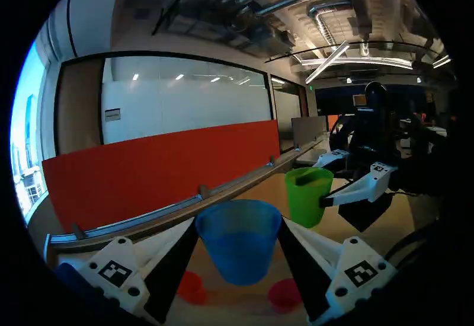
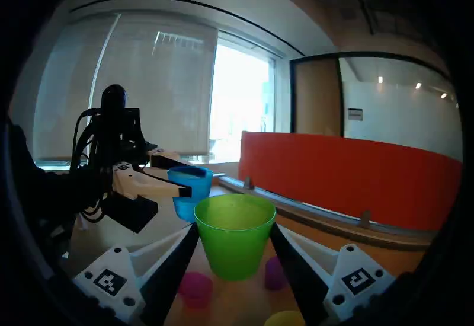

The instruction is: Pour water

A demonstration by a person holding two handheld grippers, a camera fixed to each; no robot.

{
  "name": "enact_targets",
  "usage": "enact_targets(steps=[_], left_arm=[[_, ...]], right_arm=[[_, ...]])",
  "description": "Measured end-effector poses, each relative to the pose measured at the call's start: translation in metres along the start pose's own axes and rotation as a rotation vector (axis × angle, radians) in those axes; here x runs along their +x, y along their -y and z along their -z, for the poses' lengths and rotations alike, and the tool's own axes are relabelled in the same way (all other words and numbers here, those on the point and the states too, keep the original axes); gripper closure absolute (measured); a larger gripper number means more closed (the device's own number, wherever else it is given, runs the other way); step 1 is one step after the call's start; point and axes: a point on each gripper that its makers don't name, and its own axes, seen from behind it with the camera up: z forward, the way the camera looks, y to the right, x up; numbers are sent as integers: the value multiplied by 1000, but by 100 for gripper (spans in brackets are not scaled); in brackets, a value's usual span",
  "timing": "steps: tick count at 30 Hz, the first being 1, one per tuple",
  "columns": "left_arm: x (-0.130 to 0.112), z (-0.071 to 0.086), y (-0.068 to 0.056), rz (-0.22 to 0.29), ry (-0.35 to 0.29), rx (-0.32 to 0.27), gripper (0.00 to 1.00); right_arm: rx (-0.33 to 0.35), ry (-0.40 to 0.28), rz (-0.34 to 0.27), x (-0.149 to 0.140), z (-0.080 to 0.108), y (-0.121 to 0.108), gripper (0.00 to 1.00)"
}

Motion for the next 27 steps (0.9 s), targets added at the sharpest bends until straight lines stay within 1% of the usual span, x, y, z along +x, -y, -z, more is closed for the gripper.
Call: enact_targets(steps=[6, 11, 17, 27], left_arm=[[11, -1, 5, -31, -22, 11, 11], [25, 1, 7, -76, -45, 18, 11], [38, 2, 10, -130, -56, 32, 11], [47, 0, 10, -218, -60, 44, 11]], right_arm=[[15, 5, -13, -4, -1, 4, 10], [25, 6, -19, -9, -1, 8, 10], [42, 10, -18, -12, -3, 16, 10], [72, 11, -19, -16, -7, 30, 10]])
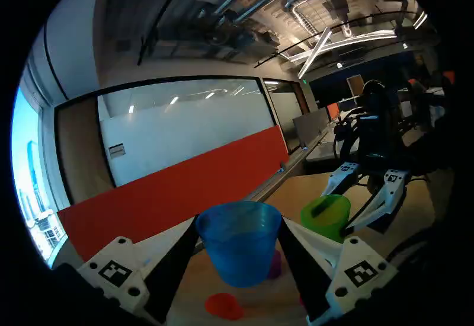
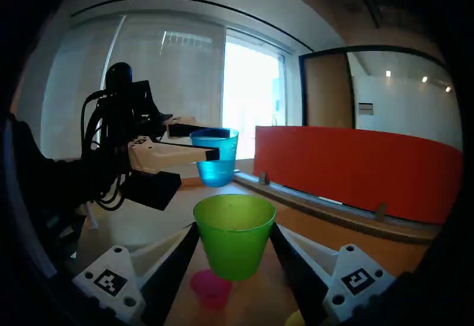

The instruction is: Pour water

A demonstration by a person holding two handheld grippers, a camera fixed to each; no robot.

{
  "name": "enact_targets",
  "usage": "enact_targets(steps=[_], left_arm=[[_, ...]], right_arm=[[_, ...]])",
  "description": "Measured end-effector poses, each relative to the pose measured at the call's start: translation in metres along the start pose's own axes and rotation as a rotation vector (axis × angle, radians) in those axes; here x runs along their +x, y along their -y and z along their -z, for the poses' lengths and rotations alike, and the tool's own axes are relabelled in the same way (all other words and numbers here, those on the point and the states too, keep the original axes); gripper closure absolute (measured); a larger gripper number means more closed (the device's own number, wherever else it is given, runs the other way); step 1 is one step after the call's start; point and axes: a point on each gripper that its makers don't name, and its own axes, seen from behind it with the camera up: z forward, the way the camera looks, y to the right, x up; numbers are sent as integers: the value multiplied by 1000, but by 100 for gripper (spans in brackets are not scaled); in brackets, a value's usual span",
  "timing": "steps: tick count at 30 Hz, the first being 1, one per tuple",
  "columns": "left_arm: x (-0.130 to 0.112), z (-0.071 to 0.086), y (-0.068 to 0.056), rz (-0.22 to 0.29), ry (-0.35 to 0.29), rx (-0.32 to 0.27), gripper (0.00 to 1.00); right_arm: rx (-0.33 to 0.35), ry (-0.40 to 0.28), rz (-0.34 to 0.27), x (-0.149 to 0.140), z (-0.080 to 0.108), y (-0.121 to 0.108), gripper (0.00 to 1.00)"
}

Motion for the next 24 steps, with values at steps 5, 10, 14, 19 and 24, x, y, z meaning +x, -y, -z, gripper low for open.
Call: enact_targets(steps=[5, 10, 14, 19, 24], left_arm=[[6, -2, -1, -42, -11, 2, 11], [11, -4, 0, -82, -16, 6, 11], [14, -5, 1, -115, -18, 10, 11], [18, -6, 2, -158, -21, 18, 11], [20, -7, 1, -202, -22, 22, 11]], right_arm=[[12, 2, 1, -2, -2, 5, 10], [24, 2, -2, -4, -4, 9, 11], [32, 3, -2, -4, -6, 11, 11], [40, 3, -3, -5, -8, 15, 11], [49, 5, -6, -6, -11, 19, 11]])
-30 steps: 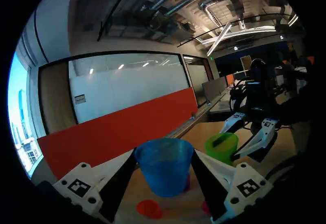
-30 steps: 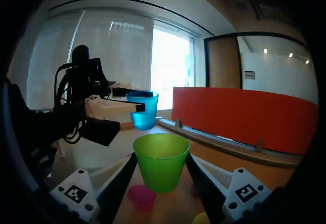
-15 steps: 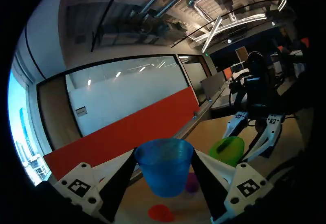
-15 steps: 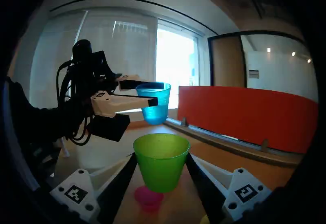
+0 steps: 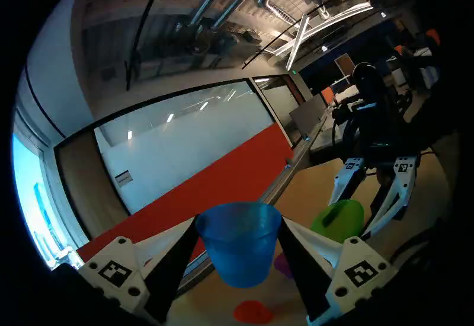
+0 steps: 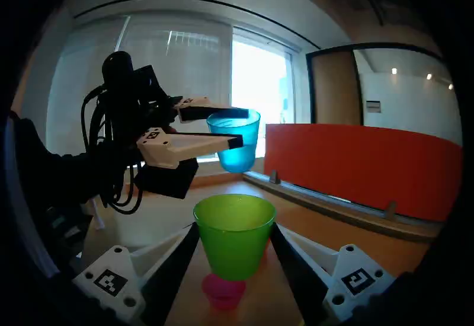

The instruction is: Pour water

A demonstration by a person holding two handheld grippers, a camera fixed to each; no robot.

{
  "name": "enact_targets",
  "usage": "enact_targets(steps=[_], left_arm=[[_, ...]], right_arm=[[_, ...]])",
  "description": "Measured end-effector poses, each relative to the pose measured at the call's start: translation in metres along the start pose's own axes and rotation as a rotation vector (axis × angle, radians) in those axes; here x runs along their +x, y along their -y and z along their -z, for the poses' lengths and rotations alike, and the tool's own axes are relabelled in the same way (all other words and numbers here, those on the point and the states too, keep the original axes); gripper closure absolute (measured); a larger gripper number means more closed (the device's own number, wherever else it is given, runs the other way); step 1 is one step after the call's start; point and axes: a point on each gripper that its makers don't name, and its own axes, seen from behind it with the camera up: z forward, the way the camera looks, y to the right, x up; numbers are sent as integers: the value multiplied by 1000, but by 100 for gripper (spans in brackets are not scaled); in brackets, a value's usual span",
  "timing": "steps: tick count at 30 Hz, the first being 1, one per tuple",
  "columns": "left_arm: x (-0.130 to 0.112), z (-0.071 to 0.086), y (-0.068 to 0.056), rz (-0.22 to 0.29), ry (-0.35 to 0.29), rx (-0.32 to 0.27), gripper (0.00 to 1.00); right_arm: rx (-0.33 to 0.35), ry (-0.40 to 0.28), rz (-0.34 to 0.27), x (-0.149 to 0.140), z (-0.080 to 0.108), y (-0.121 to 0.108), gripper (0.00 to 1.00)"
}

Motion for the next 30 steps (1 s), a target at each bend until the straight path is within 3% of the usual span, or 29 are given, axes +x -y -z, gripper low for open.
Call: enact_targets(steps=[17, 30], left_arm=[[16, -5, -2, -131, -1, -7, 11], [31, -1, -2, -236, -20, -4, 11]], right_arm=[[21, 11, -3, -4, -9, 7, 11], [23, 13, -3, -3, -11, 7, 11]])
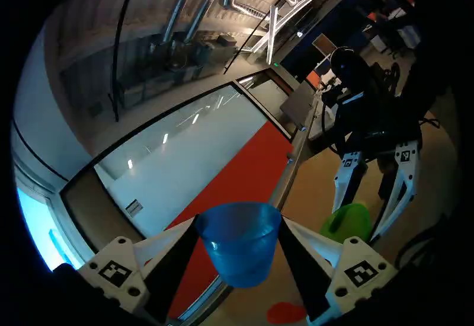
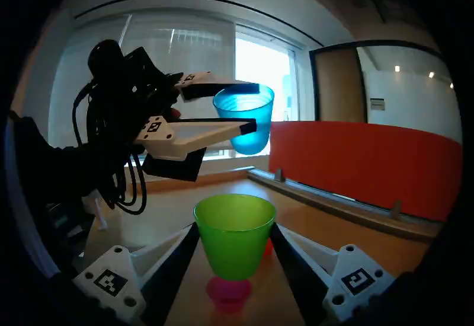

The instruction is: Pour water

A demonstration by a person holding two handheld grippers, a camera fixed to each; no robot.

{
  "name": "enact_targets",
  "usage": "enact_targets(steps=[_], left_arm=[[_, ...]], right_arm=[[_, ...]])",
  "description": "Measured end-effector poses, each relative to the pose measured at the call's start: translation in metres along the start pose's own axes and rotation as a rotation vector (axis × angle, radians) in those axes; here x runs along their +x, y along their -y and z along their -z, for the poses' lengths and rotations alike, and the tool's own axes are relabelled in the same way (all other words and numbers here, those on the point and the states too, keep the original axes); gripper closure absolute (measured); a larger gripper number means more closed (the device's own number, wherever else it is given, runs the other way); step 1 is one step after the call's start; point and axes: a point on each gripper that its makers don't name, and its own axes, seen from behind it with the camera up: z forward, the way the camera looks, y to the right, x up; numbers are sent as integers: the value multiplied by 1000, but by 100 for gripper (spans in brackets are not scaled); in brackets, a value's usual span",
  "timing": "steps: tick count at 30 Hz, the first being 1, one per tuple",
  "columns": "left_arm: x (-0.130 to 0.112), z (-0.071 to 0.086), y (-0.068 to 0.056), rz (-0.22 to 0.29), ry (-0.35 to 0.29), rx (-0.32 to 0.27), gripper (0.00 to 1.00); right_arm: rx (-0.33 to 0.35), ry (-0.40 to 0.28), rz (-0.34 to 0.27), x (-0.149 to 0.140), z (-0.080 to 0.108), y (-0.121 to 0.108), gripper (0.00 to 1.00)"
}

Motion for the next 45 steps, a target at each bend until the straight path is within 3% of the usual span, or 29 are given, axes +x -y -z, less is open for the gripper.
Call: enact_targets(steps=[23, 45], left_arm=[[0, -8, 5, -189, 9, 17, 11], [5, -10, -3, -344, 12, 13, 11]], right_arm=[[-1, 5, -1, 4, -6, 0, 11], [-1, 3, -6, 2, -5, -2, 11]])
